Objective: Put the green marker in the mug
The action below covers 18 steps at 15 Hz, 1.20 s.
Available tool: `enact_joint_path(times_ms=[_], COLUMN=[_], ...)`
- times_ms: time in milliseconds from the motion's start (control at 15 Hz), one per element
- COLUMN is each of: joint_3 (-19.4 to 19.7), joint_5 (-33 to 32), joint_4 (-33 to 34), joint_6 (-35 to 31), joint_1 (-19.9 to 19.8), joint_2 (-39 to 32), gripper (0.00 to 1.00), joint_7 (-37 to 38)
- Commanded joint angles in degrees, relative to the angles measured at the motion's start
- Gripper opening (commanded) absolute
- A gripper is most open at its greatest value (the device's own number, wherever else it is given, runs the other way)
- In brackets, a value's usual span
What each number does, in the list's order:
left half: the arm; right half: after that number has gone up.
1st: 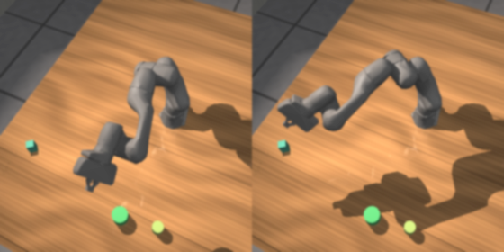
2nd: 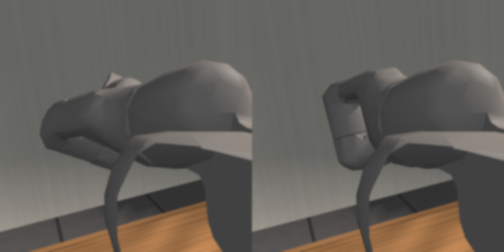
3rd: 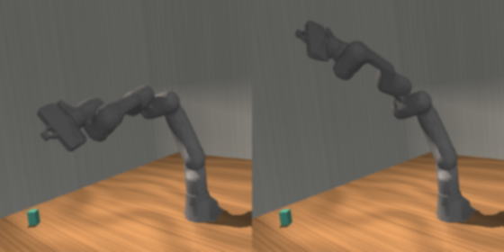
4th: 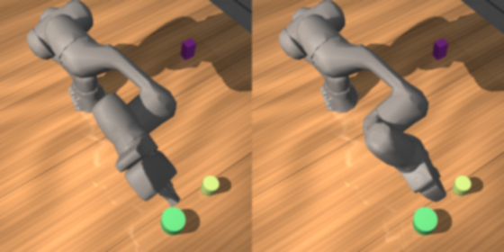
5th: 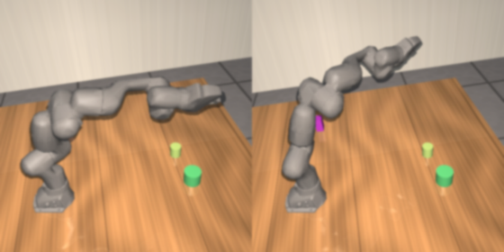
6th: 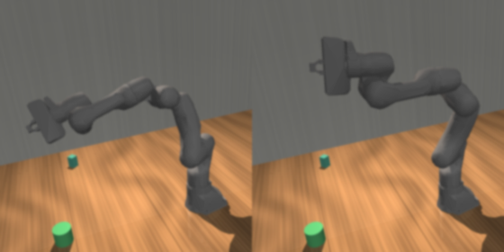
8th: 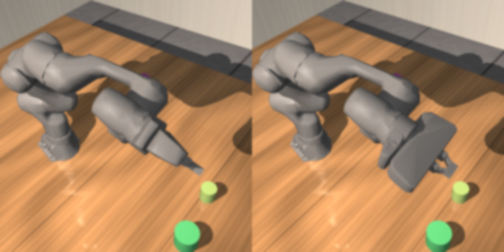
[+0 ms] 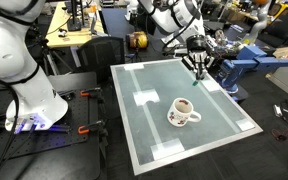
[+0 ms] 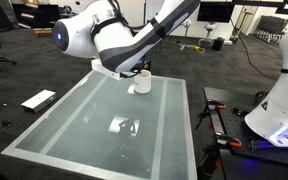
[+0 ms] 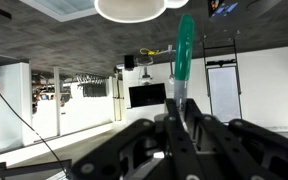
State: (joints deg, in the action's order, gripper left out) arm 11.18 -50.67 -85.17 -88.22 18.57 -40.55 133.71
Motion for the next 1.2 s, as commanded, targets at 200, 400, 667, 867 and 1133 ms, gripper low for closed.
enact_joint_path(times_ms=[200,400,667,867,1133], joint_3=[-2.8,-3.9,-5.4,-6.3,-7.0], joint_5=[-3.7,-2.9,-2.0,-1.5,-0.7], joint_4=[-1.3,-1.9,-2.2,-2.1,-1.7], joint_6=[8.5,11.4,13.2,12.7,12.2], joint_1=[-2.9,-4.1,-5.8,-7.0,-8.3], joint_2=[0.7,0.6,-0.3,-1.5,-3.3], gripper=[0.03,0.03,0.03,0.03,0.03], joint_7=[7.5,9.5,10.9,10.1,9.5])
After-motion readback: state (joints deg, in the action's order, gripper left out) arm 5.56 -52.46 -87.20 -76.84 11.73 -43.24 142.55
